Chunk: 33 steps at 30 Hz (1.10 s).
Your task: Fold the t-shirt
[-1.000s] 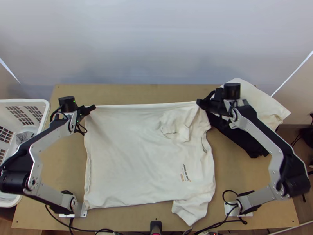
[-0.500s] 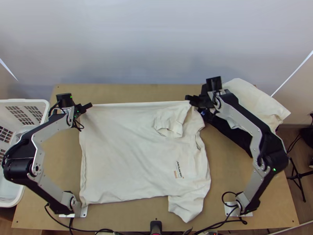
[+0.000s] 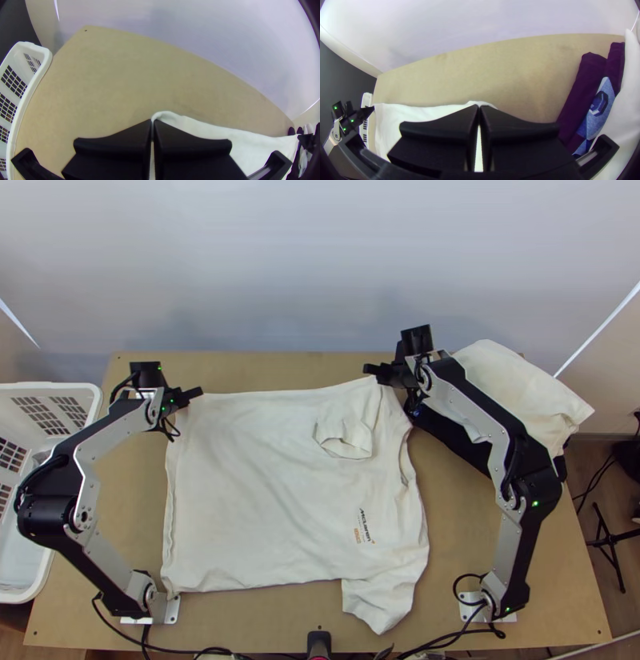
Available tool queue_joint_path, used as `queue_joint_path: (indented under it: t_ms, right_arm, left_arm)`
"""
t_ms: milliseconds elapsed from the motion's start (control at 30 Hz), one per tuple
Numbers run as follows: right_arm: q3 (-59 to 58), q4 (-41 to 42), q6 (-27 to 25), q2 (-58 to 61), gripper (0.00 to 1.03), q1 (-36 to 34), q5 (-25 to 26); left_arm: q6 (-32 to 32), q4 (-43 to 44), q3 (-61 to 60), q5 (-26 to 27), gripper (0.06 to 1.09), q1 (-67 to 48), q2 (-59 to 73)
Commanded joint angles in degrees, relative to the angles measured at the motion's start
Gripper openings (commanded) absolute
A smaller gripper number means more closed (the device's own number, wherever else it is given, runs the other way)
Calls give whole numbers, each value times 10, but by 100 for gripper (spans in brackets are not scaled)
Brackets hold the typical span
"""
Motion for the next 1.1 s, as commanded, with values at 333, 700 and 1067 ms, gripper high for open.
queue_joint_path:
  t_ms: [333,700,1067]
  right_arm:
    - [-60,-34,-18,-95,3,-7,17]
    - [-104,-35,-17,-118,3,8,18]
    - [-162,-35,-17,-147,3,26,32]
  left_arm:
    - [29,-153,30,41,9,22,-5]
    - [60,-182,34,79,9,57,-4]
    - [81,-191,33,99,9,89,-27]
